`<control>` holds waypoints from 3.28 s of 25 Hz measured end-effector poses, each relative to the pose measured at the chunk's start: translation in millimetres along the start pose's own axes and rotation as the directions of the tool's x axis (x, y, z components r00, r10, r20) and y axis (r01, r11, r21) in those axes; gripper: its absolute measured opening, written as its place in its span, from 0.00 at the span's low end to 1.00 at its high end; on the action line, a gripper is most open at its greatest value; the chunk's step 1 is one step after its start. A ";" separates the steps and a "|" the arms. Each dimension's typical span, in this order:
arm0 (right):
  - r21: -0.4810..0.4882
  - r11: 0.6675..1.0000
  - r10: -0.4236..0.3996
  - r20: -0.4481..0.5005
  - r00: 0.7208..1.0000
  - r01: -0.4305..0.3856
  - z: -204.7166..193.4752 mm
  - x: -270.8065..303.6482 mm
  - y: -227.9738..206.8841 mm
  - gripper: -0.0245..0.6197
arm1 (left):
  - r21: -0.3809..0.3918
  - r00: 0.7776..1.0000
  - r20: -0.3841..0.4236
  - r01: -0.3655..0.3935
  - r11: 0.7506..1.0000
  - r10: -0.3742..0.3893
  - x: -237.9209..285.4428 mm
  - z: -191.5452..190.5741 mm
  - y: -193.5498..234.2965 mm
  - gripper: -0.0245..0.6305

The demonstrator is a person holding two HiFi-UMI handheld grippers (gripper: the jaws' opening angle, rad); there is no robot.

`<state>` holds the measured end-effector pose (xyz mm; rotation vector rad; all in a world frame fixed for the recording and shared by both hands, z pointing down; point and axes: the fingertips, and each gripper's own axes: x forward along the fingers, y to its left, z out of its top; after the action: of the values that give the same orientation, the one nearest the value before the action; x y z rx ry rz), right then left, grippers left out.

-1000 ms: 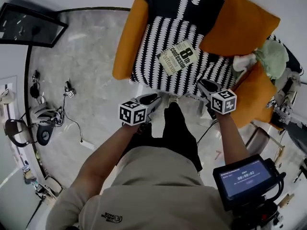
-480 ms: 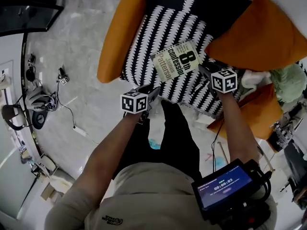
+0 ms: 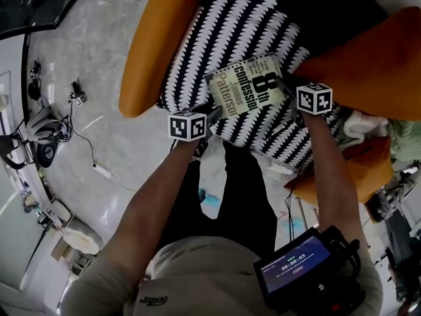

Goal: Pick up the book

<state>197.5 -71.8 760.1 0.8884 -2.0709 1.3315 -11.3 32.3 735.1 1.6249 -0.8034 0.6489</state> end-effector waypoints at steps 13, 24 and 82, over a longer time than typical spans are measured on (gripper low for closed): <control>0.142 0.989 0.022 0.064 0.998 -0.031 -0.5 -13.5 15.7 0.22 | -0.114 1.000 -0.002 0.012 0.993 -0.013 5.4 7.3 -1.1 0.21; 0.172 0.985 -0.011 0.221 0.975 -0.028 31.1 -75.1 99.3 0.21 | -0.066 0.997 0.043 0.066 0.996 -0.064 -86.4 21.2 -31.6 0.20; 0.001 0.986 -0.128 0.642 0.756 0.166 3.2 -355.2 587.9 0.20 | 0.286 0.904 0.246 0.276 0.917 -0.349 -565.5 -79.9 -153.2 0.16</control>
<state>-15.9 190.4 162.2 1.6244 -2.4413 0.9453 -235.9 217.4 220.4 2.0585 -0.6638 0.2838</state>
